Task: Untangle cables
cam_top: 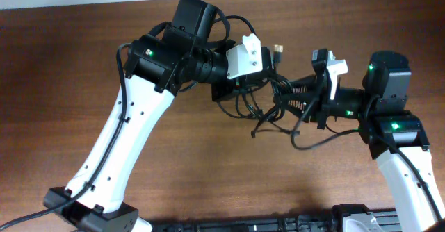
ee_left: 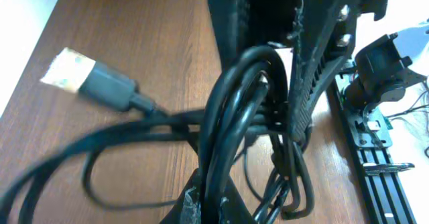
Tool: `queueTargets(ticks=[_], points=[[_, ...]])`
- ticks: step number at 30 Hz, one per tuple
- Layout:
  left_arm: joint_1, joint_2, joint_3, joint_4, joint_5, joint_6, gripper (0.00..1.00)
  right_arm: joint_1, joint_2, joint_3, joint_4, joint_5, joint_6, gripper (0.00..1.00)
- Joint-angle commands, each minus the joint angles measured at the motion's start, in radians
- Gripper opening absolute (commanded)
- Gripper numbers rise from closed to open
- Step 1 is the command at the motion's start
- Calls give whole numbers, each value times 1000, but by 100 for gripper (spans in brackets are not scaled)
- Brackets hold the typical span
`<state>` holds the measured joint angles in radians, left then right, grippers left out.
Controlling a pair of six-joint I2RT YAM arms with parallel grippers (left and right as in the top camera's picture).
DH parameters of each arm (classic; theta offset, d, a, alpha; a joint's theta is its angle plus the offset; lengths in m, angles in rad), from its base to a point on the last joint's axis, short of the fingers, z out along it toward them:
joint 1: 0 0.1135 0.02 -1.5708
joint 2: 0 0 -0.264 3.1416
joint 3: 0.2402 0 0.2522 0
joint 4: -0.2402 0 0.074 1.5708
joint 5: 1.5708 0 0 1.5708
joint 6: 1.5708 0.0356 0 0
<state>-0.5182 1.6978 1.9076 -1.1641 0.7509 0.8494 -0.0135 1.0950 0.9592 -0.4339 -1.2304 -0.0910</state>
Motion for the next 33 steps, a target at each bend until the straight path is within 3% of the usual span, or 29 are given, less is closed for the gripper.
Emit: queueTargets(ticks=[1,5,10,16,22,25,30,33], points=[[-5,-28,5,4,-18,9,0,0,-2,8,-37,214,58,59],[-5,-28,5,4,-69,32,0,0,-2,8,-62,362,134,63],[-5,-28,5,38,-196,87,0,0,-2,8,-61,365,134,68],[-3,-28,5,70,-98,94,0,-1,-2,8,-68,385,134,70],[-2,-29,5,17,-67,280,0,-24,-2,8,-68,464,190,71],[13,-29,5,23,51,304,0,-66,-2,8,-68,464,205,71],[119,-29,5,34,451,304,0,-158,-2,8,-64,415,269,71],[167,-28,5,34,616,304,0,-173,-2,8,-51,343,269,70]])
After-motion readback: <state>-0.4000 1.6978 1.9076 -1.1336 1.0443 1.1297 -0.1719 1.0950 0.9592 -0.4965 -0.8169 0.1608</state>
